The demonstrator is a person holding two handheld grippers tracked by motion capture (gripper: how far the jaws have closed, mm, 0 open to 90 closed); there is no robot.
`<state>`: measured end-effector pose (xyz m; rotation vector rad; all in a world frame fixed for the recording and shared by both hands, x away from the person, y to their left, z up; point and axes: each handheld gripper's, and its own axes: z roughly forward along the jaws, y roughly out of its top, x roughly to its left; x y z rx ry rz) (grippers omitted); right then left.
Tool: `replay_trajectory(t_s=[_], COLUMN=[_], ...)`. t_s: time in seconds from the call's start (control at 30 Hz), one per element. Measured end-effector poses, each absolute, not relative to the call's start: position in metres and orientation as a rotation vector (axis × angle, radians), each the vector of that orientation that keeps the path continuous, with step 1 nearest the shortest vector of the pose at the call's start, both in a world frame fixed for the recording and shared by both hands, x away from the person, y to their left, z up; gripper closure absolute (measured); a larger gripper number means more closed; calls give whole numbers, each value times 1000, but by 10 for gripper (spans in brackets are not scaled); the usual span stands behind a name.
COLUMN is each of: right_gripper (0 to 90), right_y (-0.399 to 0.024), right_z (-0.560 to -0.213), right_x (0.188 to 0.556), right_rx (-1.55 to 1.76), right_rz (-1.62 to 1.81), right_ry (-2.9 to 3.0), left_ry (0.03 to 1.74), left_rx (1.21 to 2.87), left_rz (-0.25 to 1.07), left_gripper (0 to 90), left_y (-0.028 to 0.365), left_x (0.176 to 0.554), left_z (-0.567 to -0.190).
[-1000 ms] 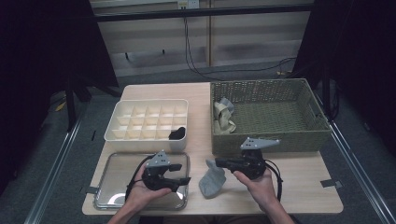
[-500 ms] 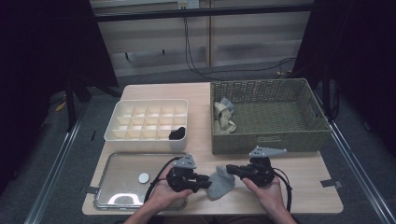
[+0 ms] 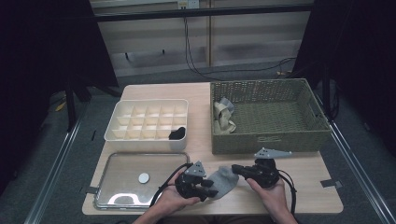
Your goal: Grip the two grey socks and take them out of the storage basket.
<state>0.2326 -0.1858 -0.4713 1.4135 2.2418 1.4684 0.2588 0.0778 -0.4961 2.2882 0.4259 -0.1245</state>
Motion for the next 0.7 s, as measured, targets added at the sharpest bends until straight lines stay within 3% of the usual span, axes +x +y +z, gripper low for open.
replay_trajectory(t_s=[0.3,0.47,0.7], right_gripper=[897,803,829], right_y=[-205,-211,-200], right_z=[-481,-478,-483], right_x=[219,218,227], right_rx=[1481,1489,1464], right_rz=[1386,1409,1396], right_ry=[2242,2204,2288], left_ry=[410,421,446], left_rx=[2284,2279,2254], left_rz=[-116,-112,-110], left_gripper=[519,517,537], left_y=[86,89,93], left_x=[264,266,267], left_z=[-496,-495,-492])
